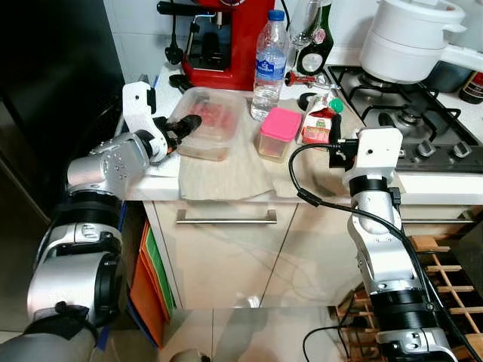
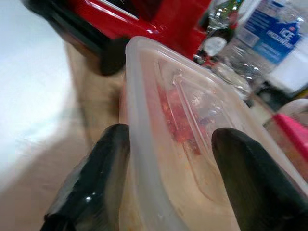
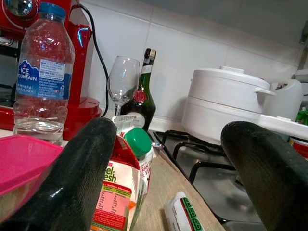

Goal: Restocking fridge

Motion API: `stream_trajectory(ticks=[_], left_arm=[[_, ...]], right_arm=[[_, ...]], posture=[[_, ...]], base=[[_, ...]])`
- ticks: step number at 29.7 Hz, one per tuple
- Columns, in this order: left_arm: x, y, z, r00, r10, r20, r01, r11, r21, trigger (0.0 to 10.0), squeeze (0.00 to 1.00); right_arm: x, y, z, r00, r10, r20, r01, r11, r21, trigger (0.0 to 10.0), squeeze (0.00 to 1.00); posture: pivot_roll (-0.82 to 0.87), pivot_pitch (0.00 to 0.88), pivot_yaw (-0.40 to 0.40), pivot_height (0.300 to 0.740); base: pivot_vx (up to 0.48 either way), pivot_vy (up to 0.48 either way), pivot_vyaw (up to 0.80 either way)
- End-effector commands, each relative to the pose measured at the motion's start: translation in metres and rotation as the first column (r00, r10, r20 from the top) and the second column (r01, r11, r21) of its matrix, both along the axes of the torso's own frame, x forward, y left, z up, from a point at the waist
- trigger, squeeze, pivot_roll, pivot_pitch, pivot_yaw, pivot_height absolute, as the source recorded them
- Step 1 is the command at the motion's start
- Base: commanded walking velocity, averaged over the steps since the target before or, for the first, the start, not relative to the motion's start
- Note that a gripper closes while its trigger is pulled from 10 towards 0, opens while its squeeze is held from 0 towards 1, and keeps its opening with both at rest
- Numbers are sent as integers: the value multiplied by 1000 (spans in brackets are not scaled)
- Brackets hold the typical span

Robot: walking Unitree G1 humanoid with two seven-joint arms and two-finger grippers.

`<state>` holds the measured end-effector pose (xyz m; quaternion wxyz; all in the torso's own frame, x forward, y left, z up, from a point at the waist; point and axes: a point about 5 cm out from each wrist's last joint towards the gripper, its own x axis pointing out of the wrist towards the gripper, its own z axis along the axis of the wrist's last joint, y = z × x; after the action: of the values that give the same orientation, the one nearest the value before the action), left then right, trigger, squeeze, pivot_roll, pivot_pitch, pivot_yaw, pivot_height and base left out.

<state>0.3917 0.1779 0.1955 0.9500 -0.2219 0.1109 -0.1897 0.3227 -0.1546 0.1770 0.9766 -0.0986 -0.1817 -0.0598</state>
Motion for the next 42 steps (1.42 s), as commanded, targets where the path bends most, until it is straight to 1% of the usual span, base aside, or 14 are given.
stream_trajectory(ticks=[1,10,20,25,27,29,30,32,33,36,37,39,40,42], left_arm=[[0,-5,6,999,-17,39,20,998,-61,0,0],[-1,-14,18,992,-34,119,47,993,-108,0,0],[-5,0,58,952,8,307,25,995,-101,0,0],[-6,0,64,938,7,346,22,997,-80,0,0],[-11,-5,67,914,-41,404,45,999,0,0,0],[-16,-15,67,886,-119,448,67,989,130,0,0],[-21,-26,63,867,-183,463,75,967,243,3255,0],[-23,-31,61,861,-207,464,78,956,282,3255,0],[-28,-42,57,849,-248,467,107,946,307,10000,0],[-30,-43,57,854,-161,494,33,966,257,10000,0],[-31,-42,58,848,-140,511,0,965,264,10000,1000],[-32,-42,60,839,-117,531,-25,967,252,10000,1000],[-36,-45,63,811,-110,574,-60,961,269,10000,1000],[-36,-45,63,811,-110,574,-60,961,269,10000,1000]], right_arm=[[1,-3,0,1000,-10,-12,10,1000,16,10000,0],[2,-3,-1,1000,-9,-16,10,1000,16,10000,0],[2,-2,-2,1000,-12,-18,13,1000,21,10000,0],[3,-2,-1,1000,-10,-16,11,1000,21,10000,0],[3,-2,-1,1000,-10,-15,10,1000,21,10000,0],[3,-2,-1,1000,-11,-15,11,1000,21,10000,0],[2,-4,0,1000,-24,-4,24,1000,21,10000,0],[1,-5,0,999,-33,3,33,999,20,10000,0],[-1,-11,5,997,-76,32,76,997,13,10000,0],[-7,-11,8,996,-75,46,75,997,11,10000,0],[-7,-11,7,996,-72,43,72,997,8,10000,0],[-8,-11,7,997,-72,39,72,997,10,10000,0],[-8,-12,6,996,-75,39,74,997,13,10000,0],[-8,-12,6,996,-75,39,74,997,13,10000,0]], posture=[[88,0,-31,740],[89,0,-30,740],[94,0,-26,740],[99,0,-27,740],[99,0,-27,740],[101,0,-27,740],[102,0,-28,740],[102,0,-28,740],[102,0,-28,740],[98,0,-27,740],[98,0,-27,740],[92,0,-28,740],[91,0,-28,740],[91,0,-28,740]], base=[[0,0,0],[0,0,0],[0,0,0],[0,0,0],[0,0,0],[0,0,0],[0,0,0],[0,0,0],[0,0,0],[0,0,0],[0,0,0],[0,0,0],[0,0,0],[0,0,0]])
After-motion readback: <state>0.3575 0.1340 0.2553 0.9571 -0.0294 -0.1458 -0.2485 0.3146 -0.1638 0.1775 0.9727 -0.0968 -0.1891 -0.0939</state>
